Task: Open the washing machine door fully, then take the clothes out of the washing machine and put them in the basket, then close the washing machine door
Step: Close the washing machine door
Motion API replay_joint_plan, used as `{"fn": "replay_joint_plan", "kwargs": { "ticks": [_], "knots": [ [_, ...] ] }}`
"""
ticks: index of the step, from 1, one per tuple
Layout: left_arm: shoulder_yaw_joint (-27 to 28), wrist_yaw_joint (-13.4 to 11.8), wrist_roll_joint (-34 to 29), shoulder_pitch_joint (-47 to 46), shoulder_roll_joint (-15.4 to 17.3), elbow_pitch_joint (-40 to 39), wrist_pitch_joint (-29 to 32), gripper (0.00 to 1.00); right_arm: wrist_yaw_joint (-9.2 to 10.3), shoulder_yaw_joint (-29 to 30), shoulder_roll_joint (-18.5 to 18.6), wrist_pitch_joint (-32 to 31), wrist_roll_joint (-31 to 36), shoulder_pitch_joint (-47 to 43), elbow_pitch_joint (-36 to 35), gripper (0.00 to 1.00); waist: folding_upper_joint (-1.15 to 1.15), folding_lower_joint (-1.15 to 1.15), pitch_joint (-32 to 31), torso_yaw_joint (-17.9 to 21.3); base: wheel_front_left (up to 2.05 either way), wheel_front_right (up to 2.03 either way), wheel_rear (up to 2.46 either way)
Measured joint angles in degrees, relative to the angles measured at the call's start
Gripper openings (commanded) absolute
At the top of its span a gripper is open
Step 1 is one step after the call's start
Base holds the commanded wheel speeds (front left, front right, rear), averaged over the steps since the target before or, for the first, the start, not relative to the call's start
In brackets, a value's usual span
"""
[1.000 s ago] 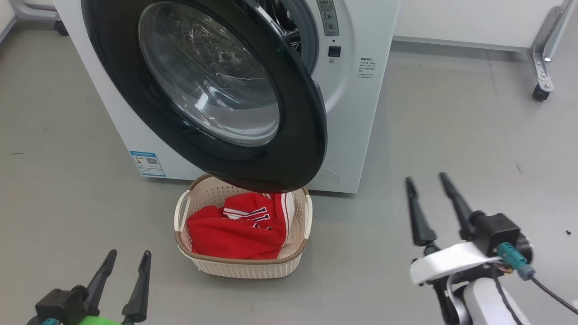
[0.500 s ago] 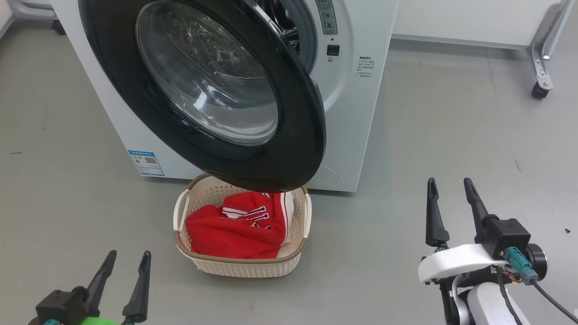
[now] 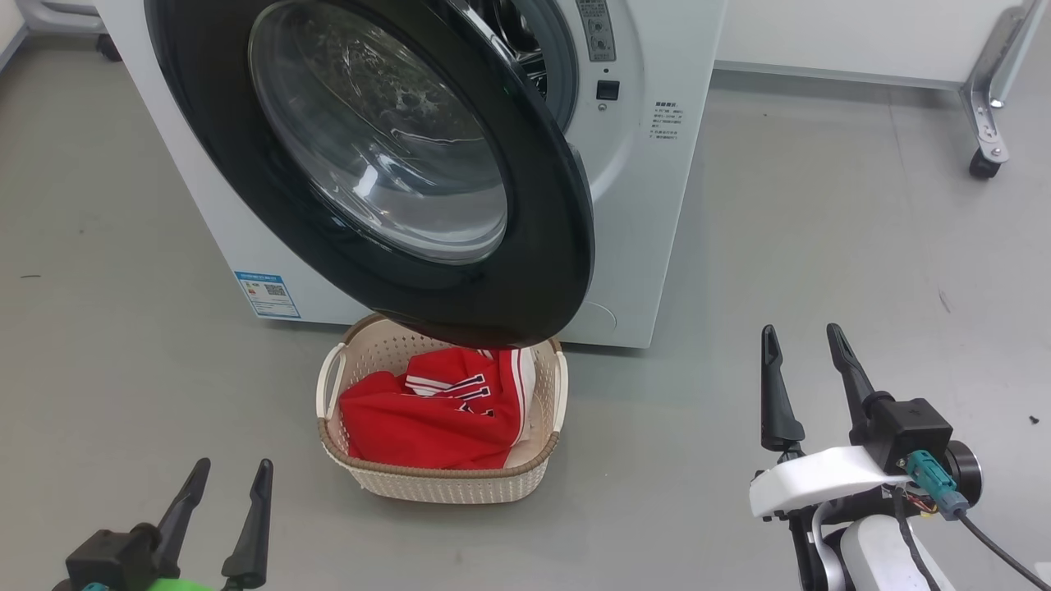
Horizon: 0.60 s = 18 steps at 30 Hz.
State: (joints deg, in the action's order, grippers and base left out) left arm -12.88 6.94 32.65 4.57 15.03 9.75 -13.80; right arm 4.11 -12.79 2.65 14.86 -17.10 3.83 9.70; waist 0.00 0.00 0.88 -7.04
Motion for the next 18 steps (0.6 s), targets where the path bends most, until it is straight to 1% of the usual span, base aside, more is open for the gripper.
{"fn": "replay_joint_plan", "kwargs": {
  "ticks": [12, 13, 14, 15, 18],
  "knots": [
    [-0.13, 0.00, -0.40, -0.08, -0.22, 0.52, -0.40, 1.00, 0.07, 0.21, 0.00, 0.01, 0.45, -0.01, -0.98, 1.00, 0.00, 0.00, 0.40, -0.11, 0.00, 0.00, 0.00],
    [-0.31, 0.00, -0.42, -0.14, -0.25, 0.48, -0.40, 1.00, 0.07, 0.31, 0.00, 0.01, 0.86, 0.00, -1.41, 0.12, 0.00, 0.00, 0.52, -0.18, 0.00, 0.00, 0.00],
    [-0.56, 0.00, -0.51, -0.19, -0.32, 0.42, -0.40, 1.00, 0.04, 0.36, 0.01, 0.01, 1.20, 0.01, -1.85, 0.00, 0.00, 0.00, 0.67, -0.28, 0.00, 0.00, 0.00],
    [-0.84, 0.00, -0.53, -0.26, -0.44, 0.34, -0.40, 1.00, -0.16, 0.27, 0.03, 0.01, 1.49, 0.03, -2.23, 0.00, 0.00, 0.00, 0.84, -0.42, 0.00, 0.00, 0.00],
    [-1.75, 0.00, -0.77, -1.16, -1.08, 0.20, -0.40, 1.00, -2.24, -1.78, 0.20, 0.00, 2.89, 0.36, -2.68, 0.00, 0.00, 0.00, 1.50, -1.05, 0.00, 0.00, 0.00]
  ]
}}
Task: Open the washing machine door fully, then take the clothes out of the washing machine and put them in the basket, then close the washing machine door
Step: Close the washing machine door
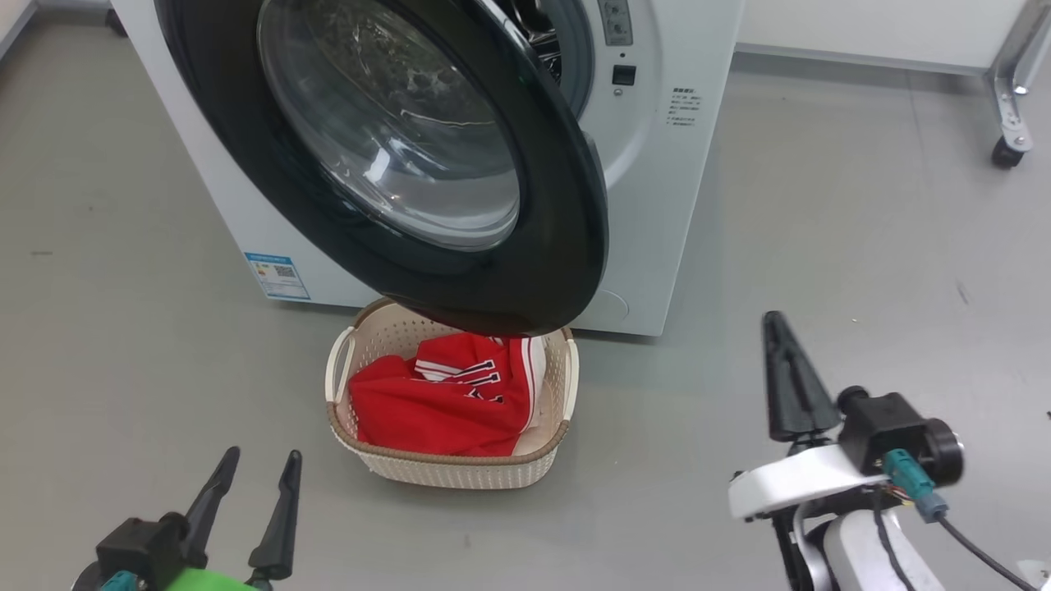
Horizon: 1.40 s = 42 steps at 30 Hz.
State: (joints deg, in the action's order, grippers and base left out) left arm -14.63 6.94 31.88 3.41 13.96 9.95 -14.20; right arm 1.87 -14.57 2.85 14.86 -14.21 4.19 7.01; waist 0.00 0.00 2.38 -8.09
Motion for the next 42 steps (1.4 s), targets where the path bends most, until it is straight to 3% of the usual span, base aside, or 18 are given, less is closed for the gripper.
{"fn": "replay_joint_plan", "kwargs": {
  "ticks": [7, 11, 28, 42],
  "knots": [
    [-0.69, 0.00, -0.30, -1.19, -0.51, -1.00, -0.05, 1.00, -5.03, -6.83, 2.36, 0.01, 3.43, 2.63, 0.83, 0.00, 0.00, 0.00, 2.23, -2.22, 0.00, 0.00, 0.00],
    [-1.00, 0.01, -0.30, -2.31, -0.86, -1.13, -0.05, 1.00, -6.86, -8.65, 3.38, 0.00, 4.34, 5.38, 1.79, 0.00, 0.00, 0.00, 3.94, -3.77, 0.00, 0.00, 0.00],
    [-4.21, 0.01, 0.47, -8.54, -2.38, -1.87, -0.08, 1.00, -7.87, -9.25, 6.45, -3.09, 6.80, 19.01, 5.36, 0.00, 0.00, 0.00, 12.92, -10.35, 0.00, 0.00, 0.00],
    [-4.44, 0.01, 1.40, -12.91, -3.75, -1.74, -0.08, 1.00, -7.84, -5.27, 8.29, -3.45, 6.78, 25.32, 9.39, 0.00, 0.00, 0.00, 19.17, -14.44, 0.00, 0.00, 0.00]
  ]
}}
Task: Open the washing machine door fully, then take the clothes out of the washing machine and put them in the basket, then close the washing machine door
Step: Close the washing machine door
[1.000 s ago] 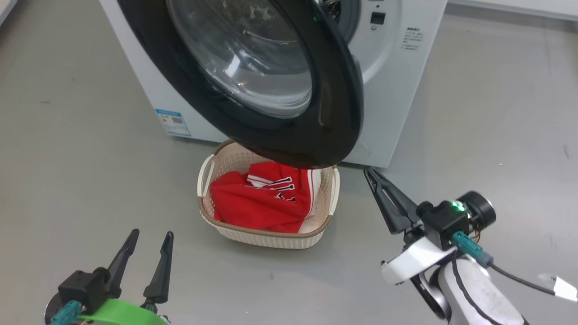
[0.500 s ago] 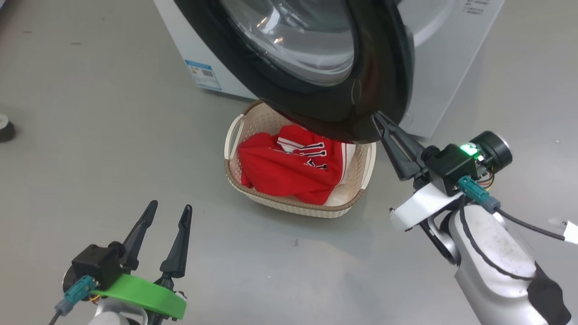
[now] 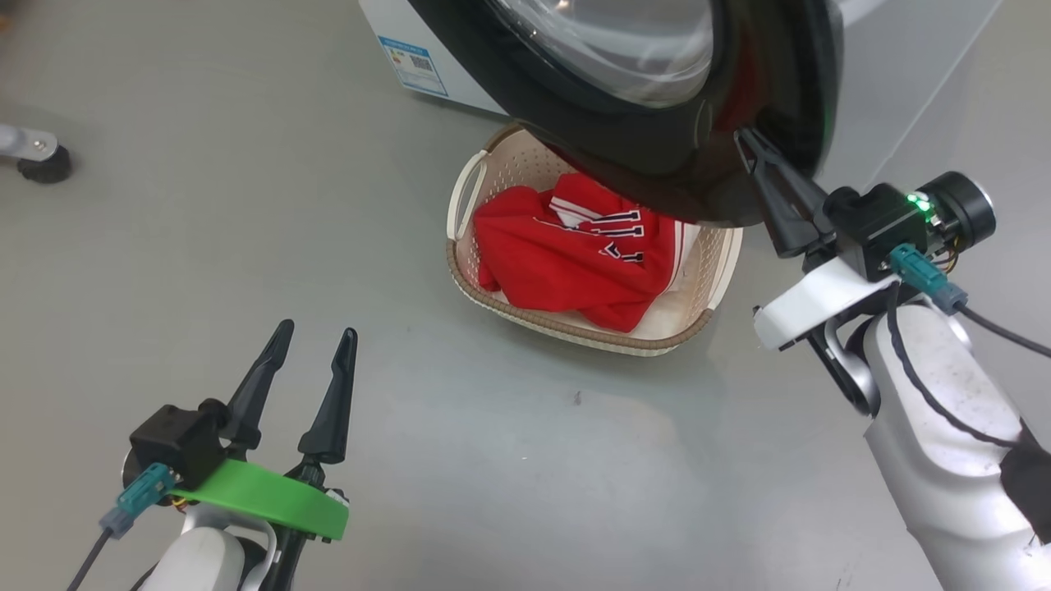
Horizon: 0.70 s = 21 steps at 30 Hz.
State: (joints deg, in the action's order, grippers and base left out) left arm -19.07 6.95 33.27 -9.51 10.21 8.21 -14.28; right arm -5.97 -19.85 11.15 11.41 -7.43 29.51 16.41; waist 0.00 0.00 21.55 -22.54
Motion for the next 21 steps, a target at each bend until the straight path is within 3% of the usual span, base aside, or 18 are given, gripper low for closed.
{"fn": "replay_joint_plan", "kwargs": {
  "ticks": [21],
  "knots": [
    [0.34, 0.16, 3.02, -4.42, -1.01, -1.05, -0.01, 1.00, 1.72, 4.81, 3.04, -0.55, 0.07, 10.58, 2.33, 0.00, 0.00, 0.00, 6.46, -1.11, 0.00, 0.00, 0.00]
  ]
}}
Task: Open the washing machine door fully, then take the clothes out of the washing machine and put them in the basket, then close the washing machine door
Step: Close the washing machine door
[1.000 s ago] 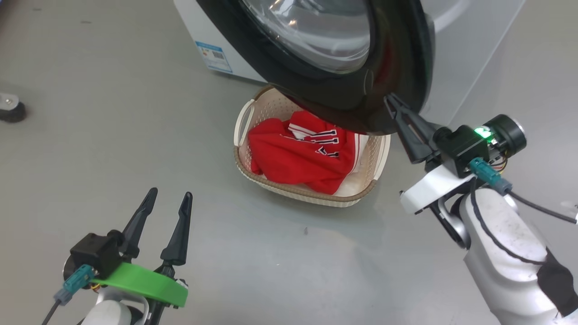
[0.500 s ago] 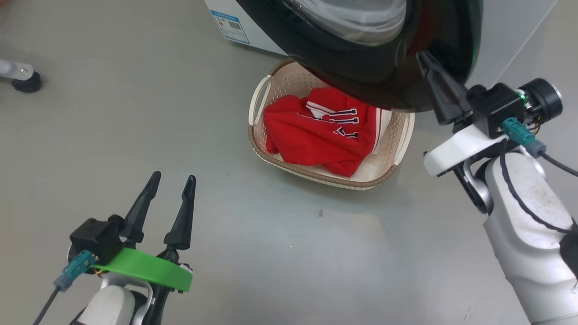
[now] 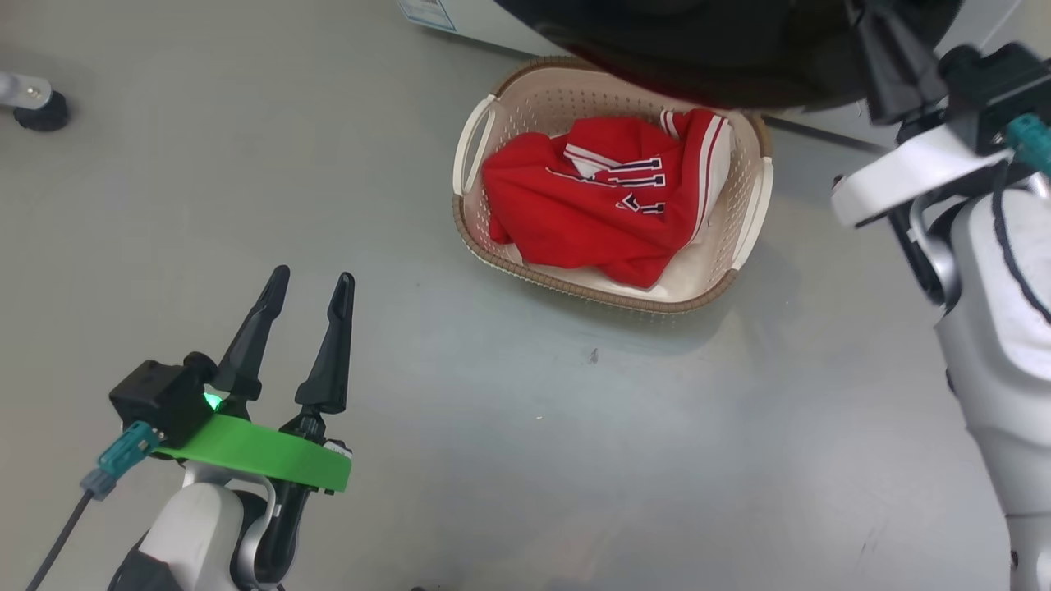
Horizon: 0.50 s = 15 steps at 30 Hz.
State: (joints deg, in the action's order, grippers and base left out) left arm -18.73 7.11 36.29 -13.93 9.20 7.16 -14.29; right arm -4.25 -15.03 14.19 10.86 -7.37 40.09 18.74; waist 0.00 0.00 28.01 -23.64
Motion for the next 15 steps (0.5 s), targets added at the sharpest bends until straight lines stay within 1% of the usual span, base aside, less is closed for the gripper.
{"fn": "replay_joint_plan", "kwargs": {
  "ticks": [5, 15],
  "knots": [
    [0.01, 0.00, 0.51, -0.70, -0.51, -0.09, 0.00, 1.00, 0.86, 1.81, 1.48, -0.55, 0.35, 3.47, 0.31, 0.00, 0.00, 0.00, 1.98, -0.49, 0.00, 0.00, 0.00],
    [-0.73, 0.00, 1.02, -2.63, -1.27, 0.04, 0.00, 1.00, 0.98, 4.35, 4.41, -2.04, 0.37, 10.26, 1.69, 0.00, 0.00, 0.00, 5.54, -2.06, 0.00, 0.00, 0.00]
  ]
}}
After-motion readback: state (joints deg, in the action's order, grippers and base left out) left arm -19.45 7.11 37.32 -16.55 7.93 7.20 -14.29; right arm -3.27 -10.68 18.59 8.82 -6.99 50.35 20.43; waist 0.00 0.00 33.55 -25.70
